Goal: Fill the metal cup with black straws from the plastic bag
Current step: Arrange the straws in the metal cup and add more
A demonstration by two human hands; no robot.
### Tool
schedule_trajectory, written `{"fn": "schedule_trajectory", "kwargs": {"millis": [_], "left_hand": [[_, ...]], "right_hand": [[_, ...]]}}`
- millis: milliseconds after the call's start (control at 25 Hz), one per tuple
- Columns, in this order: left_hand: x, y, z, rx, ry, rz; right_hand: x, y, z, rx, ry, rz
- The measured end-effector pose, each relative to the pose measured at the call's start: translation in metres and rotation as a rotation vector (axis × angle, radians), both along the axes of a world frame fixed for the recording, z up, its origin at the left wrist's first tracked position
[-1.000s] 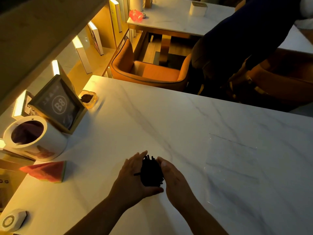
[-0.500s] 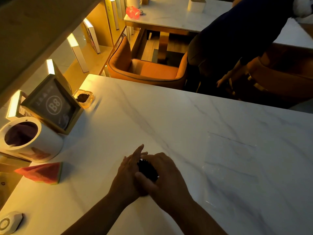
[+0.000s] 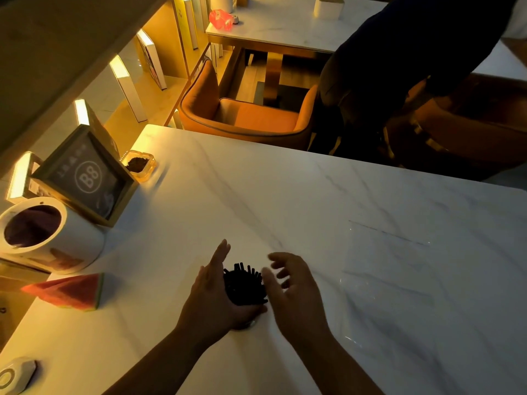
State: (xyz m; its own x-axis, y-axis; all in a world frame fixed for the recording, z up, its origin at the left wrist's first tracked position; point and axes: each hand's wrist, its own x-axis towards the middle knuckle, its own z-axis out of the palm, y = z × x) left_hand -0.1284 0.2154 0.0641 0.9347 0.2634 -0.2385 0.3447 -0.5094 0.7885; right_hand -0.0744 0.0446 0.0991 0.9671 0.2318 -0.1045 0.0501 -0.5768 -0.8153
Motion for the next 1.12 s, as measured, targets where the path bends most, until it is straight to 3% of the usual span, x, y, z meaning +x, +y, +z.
{"fn": "schedule_trajectory", "kwargs": {"millis": [120, 320, 520, 720, 920, 1120], "left_hand": [[-0.006, 0.007, -0.002, -0.040, -0.004, 0.035], [-0.021, 0.018, -0.015, -0.038, 0.078, -0.043], [-0.003, 0.006, -0.011, 0.040, 0.005, -0.087], [0.013, -0.003, -0.007, 0.296, -0.084, -0.222], [0.020, -0.008, -0.012, 0.331, -0.128, -0.178], [0.026, -0.012, -0.008, 0.203, -0.080, -0.076]], "right_hand": [[0.002, -0.013, -0.004, 0.098, 0.209, -0.111], [-0.004, -0.016, -0.010, 0.207, 0.403, -0.105], [-0.008, -0.004, -0.009, 0.203, 0.378, -0.044], [-0.006, 0.000, -0.004, 0.196, 0.345, 0.062], [-0.003, -0.002, -0.019, 0.269, 0.327, -0.068], [0.000, -0.005, -0.028, 0.293, 0.337, -0.101]]}}
